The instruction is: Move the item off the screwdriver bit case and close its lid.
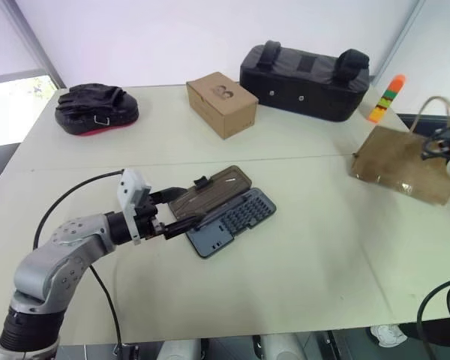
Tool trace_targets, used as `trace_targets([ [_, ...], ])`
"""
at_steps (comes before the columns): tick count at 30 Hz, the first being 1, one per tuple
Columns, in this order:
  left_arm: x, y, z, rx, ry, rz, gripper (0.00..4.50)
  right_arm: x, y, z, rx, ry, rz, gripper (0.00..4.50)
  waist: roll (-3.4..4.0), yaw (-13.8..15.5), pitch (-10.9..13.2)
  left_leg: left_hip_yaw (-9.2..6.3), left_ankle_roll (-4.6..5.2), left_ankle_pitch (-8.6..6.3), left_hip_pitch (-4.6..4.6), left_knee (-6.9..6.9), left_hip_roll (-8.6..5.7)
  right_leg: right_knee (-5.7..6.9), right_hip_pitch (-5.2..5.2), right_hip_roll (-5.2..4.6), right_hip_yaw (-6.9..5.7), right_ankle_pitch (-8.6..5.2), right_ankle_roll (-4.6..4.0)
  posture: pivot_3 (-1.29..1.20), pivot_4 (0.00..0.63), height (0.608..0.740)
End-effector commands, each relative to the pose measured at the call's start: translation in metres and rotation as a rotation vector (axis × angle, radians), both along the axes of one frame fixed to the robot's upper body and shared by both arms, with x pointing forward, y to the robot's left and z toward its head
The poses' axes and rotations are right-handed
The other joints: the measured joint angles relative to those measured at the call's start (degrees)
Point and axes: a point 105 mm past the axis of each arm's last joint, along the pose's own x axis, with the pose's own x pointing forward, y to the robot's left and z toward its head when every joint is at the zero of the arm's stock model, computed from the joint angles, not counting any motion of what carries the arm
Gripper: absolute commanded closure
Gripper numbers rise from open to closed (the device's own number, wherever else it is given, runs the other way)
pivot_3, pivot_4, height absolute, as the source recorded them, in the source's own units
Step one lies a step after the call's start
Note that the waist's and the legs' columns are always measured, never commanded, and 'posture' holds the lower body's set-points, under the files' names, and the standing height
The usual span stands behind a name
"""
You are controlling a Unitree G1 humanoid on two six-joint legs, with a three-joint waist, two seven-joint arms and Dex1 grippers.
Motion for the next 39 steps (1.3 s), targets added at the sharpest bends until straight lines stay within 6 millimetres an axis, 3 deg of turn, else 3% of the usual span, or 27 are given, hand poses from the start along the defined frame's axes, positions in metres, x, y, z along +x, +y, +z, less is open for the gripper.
trace_targets([
  [1,-0.001,-0.001,0.006,0.0,-0.04,-0.001,0.0,-0.001,0.007,0.008,-0.025,-0.031,0.03,3.93,0.01,0.11,-0.01,0.0,0.0,0.0,0.0,0.0,0.0,0.0,0.0,0.0,0.0,0.0,0.0,0.0,0.15,0.74],
  [3,-0.001,0.0,0.005,0.003,-0.038,0.005,0.0,-0.002,0.007,0.003,-0.001,-0.022,0.036,3.11,0.01,0.17,-0.01,0.0,-0.01,0.0,-0.01,0.0,-0.01,0.0,0.0,-0.01,0.0,0.0,0.0,0.0,0.15,0.74],
  [9,-0.001,0.001,0.004,0.004,-0.031,0.008,0.0,-0.007,0.002,0.007,-0.012,-0.015,0.016,0.05,0.01,0.19,-0.01,-0.01,-0.01,0.0,-0.01,0.0,-0.01,0.0,0.0,-0.01,0.0,0.0,0.0,0.0,0.15,0.74],
  [12,0.0,0.001,0.003,0.002,-0.03,0.009,0.0,-0.01,0.002,0.011,-0.009,0.001,0.038,0.05,0.01,0.21,-0.01,-0.01,-0.01,0.01,-0.01,0.0,-0.01,0.0,0.0,-0.01,0.0,0.0,0.0,0.0,0.15,0.74],
  [15,0.002,0.0,0.002,-0.002,-0.027,0.008,0.0,-0.021,-0.001,0.031,0.001,-0.045,0.066,0.05,0.03,0.28,-0.01,-0.01,-0.01,0.0,-0.01,0.0,-0.01,0.0,0.0,-0.01,0.0,0.0,0.0,0.0,0.15,0.74],
  [22,0.005,0.0,0.001,-0.013,-0.02,0.006,0.0,-0.058,-0.027,0.067,0.042,-0.151,0.027,0.05,0.03,0.5,-0.02,-0.01,0.0,0.0,-0.02,0.0,-0.02,-0.01,0.01,-0.01,0.0,0.0,0.0,0.0,0.15,0.74],
  [26,0.007,-0.001,0.0,-0.013,-0.013,-0.003,0.0,-0.068,-0.009,0.07,0.136,-0.112,0.186,0.05,0.04,0.19,-0.02,-0.01,0.0,0.0,0.01,0.0,0.01,0.0,0.03,0.03,0.0,0.0,0.0,0.0,0.15,0.74],
  [32,0.012,0.006,0.001,-0.006,-0.011,0.005,0.0,-0.103,0.01,0.058,0.168,0.166,0.368,0.05,0.14,0.48,-0.05,-0.01,0.03,-0.01,0.02,0.01,0.02,0.03,0.04,0.03,0.0,0.0,0.0,0.0,0.15,0.74],
  [39,0.017,0.011,0.0,0.001,-0.01,0.023,0.0,-0.099,0.0,0.105,0.015,0.03,0.271,0.05,0.22,0.05,-0.07,0.04,0.03,-0.01,0.09,0.04,0.04,0.05,0.06,0.04,0.0,0.0,0.01,0.0,0.15,0.74],
])
